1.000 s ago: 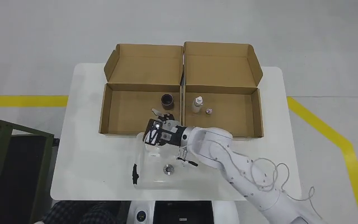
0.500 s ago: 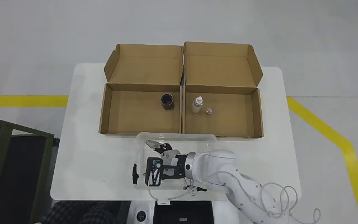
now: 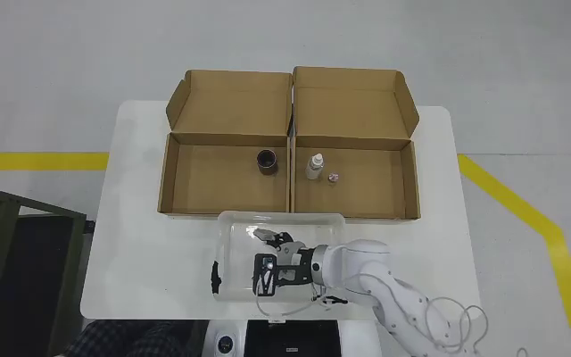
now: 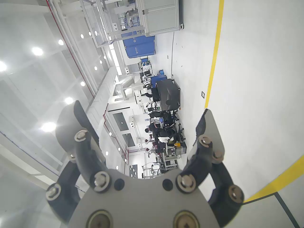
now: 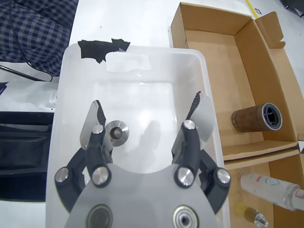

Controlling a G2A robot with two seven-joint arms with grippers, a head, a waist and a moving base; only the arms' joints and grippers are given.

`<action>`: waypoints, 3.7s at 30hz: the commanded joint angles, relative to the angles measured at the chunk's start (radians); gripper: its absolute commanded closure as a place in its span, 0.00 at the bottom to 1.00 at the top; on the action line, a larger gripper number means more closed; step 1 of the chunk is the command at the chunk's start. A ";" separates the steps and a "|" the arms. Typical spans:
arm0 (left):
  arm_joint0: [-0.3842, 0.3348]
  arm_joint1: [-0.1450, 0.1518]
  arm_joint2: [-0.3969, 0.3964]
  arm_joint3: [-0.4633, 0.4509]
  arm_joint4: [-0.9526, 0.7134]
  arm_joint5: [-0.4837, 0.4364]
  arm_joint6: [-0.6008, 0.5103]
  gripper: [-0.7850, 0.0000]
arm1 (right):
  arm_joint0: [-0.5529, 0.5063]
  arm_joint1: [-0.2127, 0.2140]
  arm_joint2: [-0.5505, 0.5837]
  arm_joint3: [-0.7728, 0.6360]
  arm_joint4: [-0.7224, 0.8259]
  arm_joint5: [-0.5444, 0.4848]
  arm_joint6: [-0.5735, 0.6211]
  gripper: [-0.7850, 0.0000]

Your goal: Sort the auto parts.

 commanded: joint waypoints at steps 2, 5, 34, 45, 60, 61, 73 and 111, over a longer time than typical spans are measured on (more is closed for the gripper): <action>0.000 0.000 0.000 0.000 0.000 0.000 0.000 0.00 | -0.015 0.006 0.007 0.009 -0.015 -0.004 -0.007 0.24; 0.000 0.000 0.000 0.000 0.000 0.000 0.000 0.00 | -0.025 0.011 0.010 0.020 -0.032 -0.011 -0.011 0.24; 0.000 0.000 0.000 0.000 0.000 0.000 0.000 0.00 | 0.017 0.013 -0.059 0.146 -0.031 -0.013 -0.006 0.60; 0.000 0.000 0.000 0.000 0.000 0.000 0.000 0.00 | 0.026 0.016 -0.049 0.125 0.043 -0.022 -0.017 1.00; 0.000 0.000 0.000 0.000 0.000 0.000 0.000 0.00 | 0.014 0.022 0.025 0.032 0.271 0.042 -0.085 1.00; 0.000 0.000 0.000 0.000 0.000 0.000 0.000 0.00 | 0.013 0.022 0.029 0.029 0.282 0.048 -0.090 1.00; 0.000 0.000 0.000 0.000 0.000 0.000 0.000 0.00 | -0.004 0.025 0.070 0.006 0.436 0.102 -0.171 1.00; 0.000 0.000 0.000 0.000 0.000 0.000 0.000 0.00 | 0.063 0.020 0.080 0.061 0.493 0.210 -0.204 1.00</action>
